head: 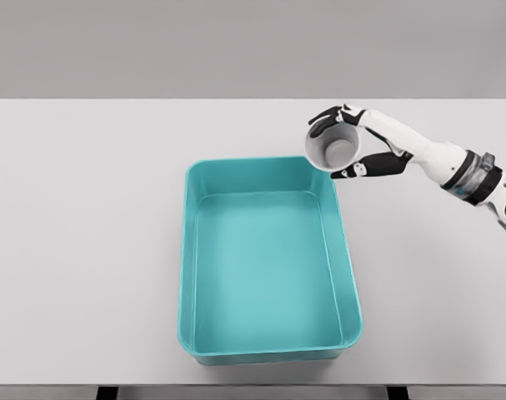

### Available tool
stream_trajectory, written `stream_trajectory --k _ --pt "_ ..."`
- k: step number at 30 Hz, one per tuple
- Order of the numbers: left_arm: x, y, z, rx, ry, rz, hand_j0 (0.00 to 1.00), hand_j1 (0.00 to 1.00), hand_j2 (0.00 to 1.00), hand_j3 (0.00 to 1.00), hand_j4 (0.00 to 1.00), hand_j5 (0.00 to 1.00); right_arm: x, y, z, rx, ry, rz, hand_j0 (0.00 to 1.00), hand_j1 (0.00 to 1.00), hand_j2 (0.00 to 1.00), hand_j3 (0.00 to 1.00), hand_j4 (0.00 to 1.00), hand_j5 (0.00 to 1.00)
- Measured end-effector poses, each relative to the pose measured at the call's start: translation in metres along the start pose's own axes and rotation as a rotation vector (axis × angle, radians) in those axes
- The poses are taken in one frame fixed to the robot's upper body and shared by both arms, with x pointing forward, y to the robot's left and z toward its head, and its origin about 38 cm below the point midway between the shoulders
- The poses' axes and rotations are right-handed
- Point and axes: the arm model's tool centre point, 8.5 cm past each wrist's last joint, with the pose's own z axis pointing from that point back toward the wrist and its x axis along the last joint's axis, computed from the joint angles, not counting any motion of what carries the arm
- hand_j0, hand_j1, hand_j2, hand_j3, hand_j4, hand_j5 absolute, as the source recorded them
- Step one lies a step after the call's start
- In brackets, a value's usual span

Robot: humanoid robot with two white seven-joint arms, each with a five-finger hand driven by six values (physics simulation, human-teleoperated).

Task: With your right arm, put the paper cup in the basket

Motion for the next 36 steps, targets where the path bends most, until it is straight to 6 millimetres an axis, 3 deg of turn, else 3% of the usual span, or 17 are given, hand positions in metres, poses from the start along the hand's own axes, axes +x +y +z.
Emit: stream_trajectory --k 10,21,29,31,36 --pt "0.000 0.000 0.000 0.000 0.000 0.000 1.00 1.00 1.00 1.00 1.00 1.00 0.036 0.002 -0.029 0.114 -0.104 0.109 0.62 0.62 0.62 0.62 0.62 0.62" --pt "0.000 0.000 0.000 0.000 0.000 0.000 1.00 1.00 1.00 1.00 1.00 1.00 0.039 0.041 -0.035 0.238 -0.125 0.110 0.64 0.64 0.64 0.64 0.64 0.64" --pt "0.000 0.000 0.000 0.000 0.000 0.000 1.00 1.00 1.00 1.00 1.00 1.00 0.039 0.049 -0.035 0.273 -0.124 0.129 0.82 0.82 0.82 0.82 0.82 0.82" --pt "0.000 0.000 0.000 0.000 0.000 0.000 1.00 1.00 1.00 1.00 1.00 1.00 0.039 0.049 -0.036 0.279 -0.125 0.135 1.00 1.00 1.00 1.00 1.00 1.00" --pt "0.000 0.000 0.000 0.000 0.000 0.000 1.00 1.00 1.00 1.00 1.00 1.00 0.040 0.048 -0.038 0.292 -0.127 0.154 1.00 1.00 1.00 1.00 1.00 1.00"
